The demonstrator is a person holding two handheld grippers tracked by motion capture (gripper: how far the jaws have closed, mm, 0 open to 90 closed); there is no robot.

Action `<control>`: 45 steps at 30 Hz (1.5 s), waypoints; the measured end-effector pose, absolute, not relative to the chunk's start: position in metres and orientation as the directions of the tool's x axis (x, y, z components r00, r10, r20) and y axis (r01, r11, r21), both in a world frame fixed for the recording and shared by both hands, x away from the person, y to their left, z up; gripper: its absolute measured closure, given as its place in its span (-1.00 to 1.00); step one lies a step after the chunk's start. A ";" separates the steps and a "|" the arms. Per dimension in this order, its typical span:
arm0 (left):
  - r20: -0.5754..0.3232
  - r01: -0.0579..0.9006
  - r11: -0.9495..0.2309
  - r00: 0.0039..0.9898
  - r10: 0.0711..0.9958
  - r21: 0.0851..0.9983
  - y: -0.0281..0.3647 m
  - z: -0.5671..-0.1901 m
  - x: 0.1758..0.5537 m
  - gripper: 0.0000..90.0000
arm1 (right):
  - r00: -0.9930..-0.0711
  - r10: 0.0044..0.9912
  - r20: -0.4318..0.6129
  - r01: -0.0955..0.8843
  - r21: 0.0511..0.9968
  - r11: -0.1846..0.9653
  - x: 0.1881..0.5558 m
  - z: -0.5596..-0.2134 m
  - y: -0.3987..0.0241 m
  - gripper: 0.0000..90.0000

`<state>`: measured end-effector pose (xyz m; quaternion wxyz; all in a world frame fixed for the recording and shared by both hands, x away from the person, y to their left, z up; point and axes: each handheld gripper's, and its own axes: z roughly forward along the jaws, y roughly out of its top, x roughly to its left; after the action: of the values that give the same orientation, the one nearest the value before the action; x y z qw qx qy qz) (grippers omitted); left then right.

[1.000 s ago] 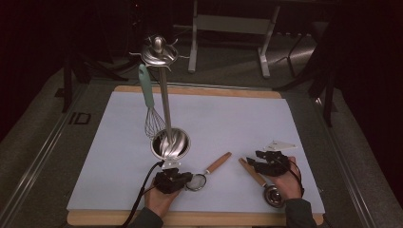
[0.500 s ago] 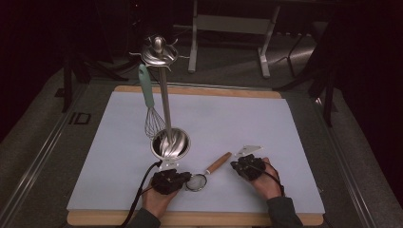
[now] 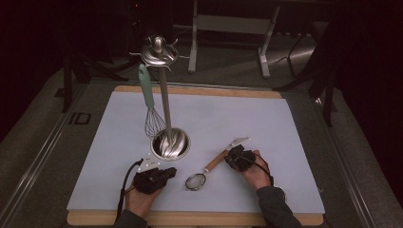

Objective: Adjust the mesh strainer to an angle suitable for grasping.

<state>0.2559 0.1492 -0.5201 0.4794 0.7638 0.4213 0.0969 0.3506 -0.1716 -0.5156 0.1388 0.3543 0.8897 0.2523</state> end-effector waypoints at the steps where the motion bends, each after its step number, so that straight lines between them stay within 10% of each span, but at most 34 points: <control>1: -0.254 0.545 -0.179 0.625 0.738 0.819 0.152 -0.520 0.257 0.89 | -0.710 0.700 -0.070 0.560 0.547 0.623 0.354 -0.515 -0.169 1.00; 28: -0.098 0.555 -0.178 0.431 0.897 0.812 0.220 -0.535 0.274 0.70 | -0.757 0.649 -0.079 0.530 0.506 0.680 0.380 -0.513 -0.097 0.91; 45: -0.069 0.543 -0.173 0.396 0.916 0.821 0.221 -0.539 0.273 0.67 | -0.691 0.696 0.196 0.671 0.534 0.515 0.352 -0.502 -0.091 0.06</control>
<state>0.2728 0.2215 -0.5387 0.4053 0.7305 0.4993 0.2296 0.3519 -0.0910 -0.5025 0.0215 0.3928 0.8699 0.2974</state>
